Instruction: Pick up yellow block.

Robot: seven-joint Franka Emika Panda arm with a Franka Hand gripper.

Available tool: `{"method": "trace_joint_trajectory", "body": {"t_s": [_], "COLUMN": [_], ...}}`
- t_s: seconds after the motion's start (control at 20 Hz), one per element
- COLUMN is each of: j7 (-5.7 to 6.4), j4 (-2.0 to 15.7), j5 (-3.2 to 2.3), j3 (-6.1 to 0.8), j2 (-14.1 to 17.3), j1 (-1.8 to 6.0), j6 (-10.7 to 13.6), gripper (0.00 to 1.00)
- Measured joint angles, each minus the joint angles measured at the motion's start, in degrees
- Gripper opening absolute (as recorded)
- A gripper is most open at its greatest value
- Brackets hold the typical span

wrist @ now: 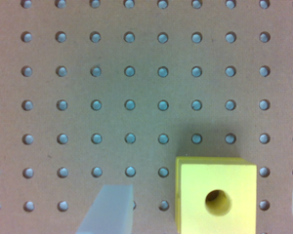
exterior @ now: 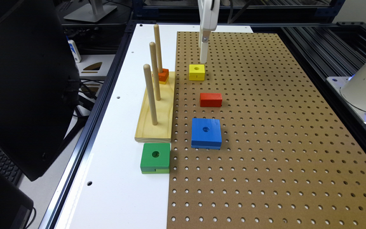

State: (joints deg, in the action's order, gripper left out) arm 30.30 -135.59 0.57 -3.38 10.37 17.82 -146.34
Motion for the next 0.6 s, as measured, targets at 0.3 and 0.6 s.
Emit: {"method": "trace_joint_trajectory", "body": {"t_s": [0.3,0.6], "j7": [0.00,0.34], "j4": [-0.10,0.02], "j5": [0.00,0.00], "j3": [0.00,-0.99], "j2": [2.5,5.3], "j1": [0.00,-0.04], "j6": [-2.0,-5.0], "gripper": [1.00,1.00]}}
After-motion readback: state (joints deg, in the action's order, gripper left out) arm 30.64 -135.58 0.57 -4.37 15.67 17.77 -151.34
